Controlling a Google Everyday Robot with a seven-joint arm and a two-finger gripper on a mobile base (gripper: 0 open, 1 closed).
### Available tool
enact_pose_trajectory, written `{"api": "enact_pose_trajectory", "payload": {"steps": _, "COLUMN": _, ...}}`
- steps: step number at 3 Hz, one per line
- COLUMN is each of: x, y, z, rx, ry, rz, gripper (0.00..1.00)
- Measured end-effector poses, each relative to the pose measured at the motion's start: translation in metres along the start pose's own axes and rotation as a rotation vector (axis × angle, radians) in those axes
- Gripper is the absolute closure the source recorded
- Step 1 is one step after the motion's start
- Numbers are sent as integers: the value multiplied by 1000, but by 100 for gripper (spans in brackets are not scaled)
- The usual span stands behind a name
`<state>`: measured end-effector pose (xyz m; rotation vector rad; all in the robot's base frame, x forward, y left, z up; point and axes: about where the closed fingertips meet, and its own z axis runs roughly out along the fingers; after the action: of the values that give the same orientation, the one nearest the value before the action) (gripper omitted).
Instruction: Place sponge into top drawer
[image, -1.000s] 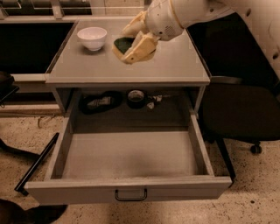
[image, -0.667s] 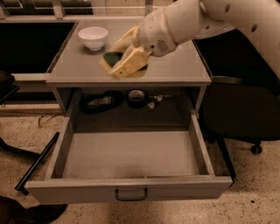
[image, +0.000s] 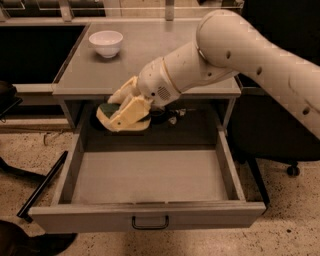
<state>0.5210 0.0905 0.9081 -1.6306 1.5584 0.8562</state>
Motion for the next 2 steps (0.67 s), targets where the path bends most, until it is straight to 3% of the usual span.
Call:
{"api": "enact_pose_trajectory", "payload": {"steps": 1, "x": -1, "y": -1, "z": -1, "rx": 2, "ry": -1, "rz": -2, "gripper": 100}}
{"api": "enact_pose_trajectory", "payload": {"steps": 2, "x": 17, "y": -4, "z": 14, "rx": 9, "ry": 0, "rz": 6, "gripper": 100}}
